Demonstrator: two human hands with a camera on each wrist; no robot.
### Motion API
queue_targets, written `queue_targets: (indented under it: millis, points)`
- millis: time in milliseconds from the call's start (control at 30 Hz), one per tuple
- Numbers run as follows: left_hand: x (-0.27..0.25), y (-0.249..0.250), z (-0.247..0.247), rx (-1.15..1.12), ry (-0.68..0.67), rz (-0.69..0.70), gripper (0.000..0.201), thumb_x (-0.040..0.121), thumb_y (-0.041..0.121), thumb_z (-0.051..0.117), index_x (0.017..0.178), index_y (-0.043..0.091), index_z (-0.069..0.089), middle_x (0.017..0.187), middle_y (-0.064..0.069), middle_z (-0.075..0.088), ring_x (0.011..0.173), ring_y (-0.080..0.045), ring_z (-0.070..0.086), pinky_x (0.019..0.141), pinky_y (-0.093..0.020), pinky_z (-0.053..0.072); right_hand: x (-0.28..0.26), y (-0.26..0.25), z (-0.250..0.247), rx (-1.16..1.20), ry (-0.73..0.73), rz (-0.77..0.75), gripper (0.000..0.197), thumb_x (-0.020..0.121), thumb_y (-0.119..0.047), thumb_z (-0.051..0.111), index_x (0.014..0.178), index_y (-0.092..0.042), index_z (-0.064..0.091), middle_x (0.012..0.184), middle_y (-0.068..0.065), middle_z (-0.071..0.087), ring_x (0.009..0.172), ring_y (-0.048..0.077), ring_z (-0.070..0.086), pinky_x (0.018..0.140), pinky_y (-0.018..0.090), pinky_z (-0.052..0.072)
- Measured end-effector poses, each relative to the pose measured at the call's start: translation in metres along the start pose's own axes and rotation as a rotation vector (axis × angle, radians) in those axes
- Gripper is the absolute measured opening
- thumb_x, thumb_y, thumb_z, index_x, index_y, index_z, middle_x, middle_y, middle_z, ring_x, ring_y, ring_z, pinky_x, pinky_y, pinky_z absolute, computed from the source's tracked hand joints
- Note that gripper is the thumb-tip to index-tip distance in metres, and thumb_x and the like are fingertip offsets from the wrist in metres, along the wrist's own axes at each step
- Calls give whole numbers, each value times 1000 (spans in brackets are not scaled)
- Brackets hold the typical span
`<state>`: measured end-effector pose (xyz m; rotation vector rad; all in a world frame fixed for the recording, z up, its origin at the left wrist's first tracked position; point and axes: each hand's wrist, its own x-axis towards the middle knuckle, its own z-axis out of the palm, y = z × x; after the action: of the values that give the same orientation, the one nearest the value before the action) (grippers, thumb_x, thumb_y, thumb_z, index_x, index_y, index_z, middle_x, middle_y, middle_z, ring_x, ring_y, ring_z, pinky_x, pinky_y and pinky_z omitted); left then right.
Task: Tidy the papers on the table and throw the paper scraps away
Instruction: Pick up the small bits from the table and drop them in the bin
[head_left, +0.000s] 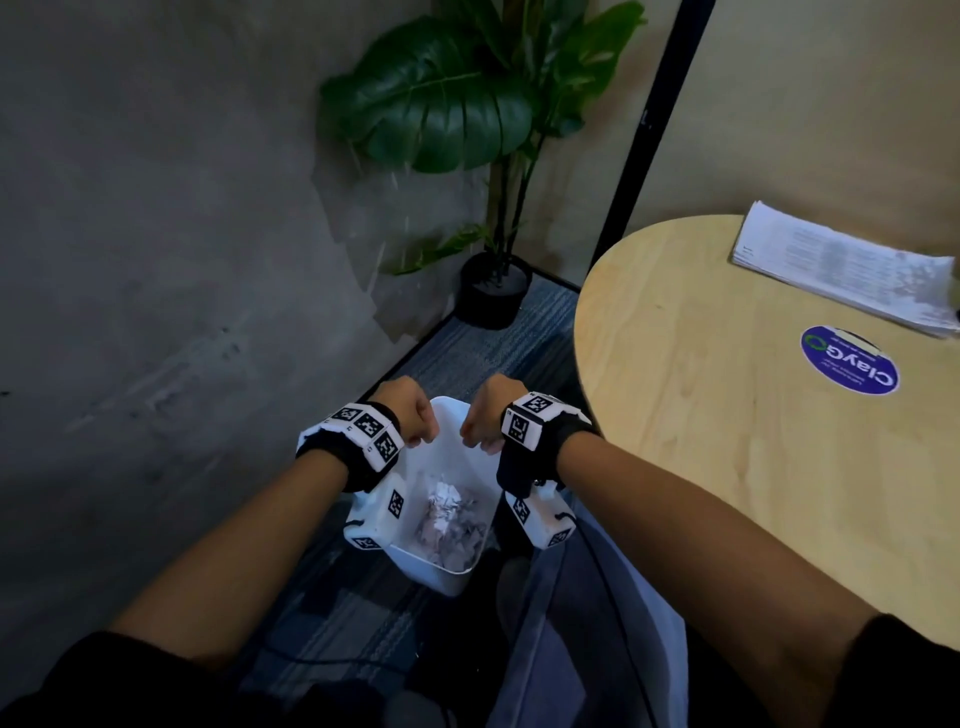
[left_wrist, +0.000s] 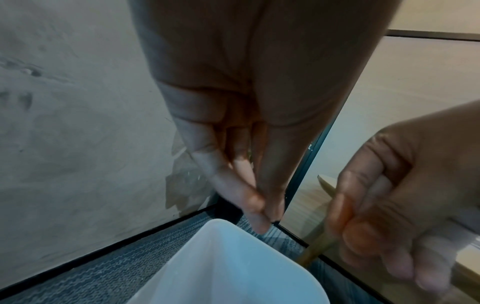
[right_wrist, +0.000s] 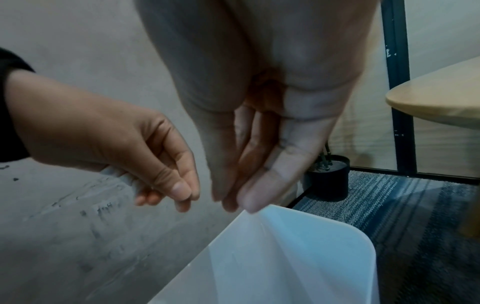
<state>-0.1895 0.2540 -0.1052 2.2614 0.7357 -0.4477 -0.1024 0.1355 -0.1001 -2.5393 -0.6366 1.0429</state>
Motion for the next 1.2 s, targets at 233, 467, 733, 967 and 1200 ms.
queue_targets:
  millis: [233, 467, 733, 967, 1200]
  points:
    - [-3, 4, 3, 9, 57, -15, 36, 82, 26, 70, 52, 12, 56, 47, -1, 58, 39, -10, 48, 50, -22, 43, -5, -3, 7, 50, 15, -36, 19, 85, -10, 65, 100, 1, 70, 92, 16, 74, 75, 26, 72, 78, 42, 59]
    - [-8, 12, -2, -30, 45, -16, 25, 87, -12, 48, 108, -10, 62, 94, -22, 63, 51, -25, 57, 47, -27, 49, -16, -6, 3, 33, 92, -126, 23, 76, -17, 75, 89, 2, 73, 91, 17, 74, 80, 24, 71, 77, 37, 59]
    - [-20, 56, -4, 20, 273, 80, 31, 86, 17, 64, 61, 9, 49, 48, -5, 52, 42, -18, 49, 45, -25, 37, -46, 16, -29, 200, 188, -271, 37, 83, -1, 62, 119, -11, 64, 109, 12, 71, 101, 24, 67, 88, 28, 52]
    - [-25, 140, 30, 97, 200, 414, 53, 81, 12, 68, 127, 12, 41, 101, -7, 54, 88, -20, 51, 78, -32, 41, -99, 116, -75, 354, 428, -216, 30, 82, -6, 65, 109, -16, 70, 104, 6, 72, 94, 16, 65, 79, 22, 48]
    - [-46, 253, 113, 161, -44, 642, 26, 84, 13, 65, 110, 18, 62, 101, 3, 58, 86, -16, 54, 78, -27, 45, -152, 258, -108, 452, 627, 114, 22, 79, -12, 71, 101, -15, 72, 95, 6, 72, 82, 12, 59, 75, 21, 42]
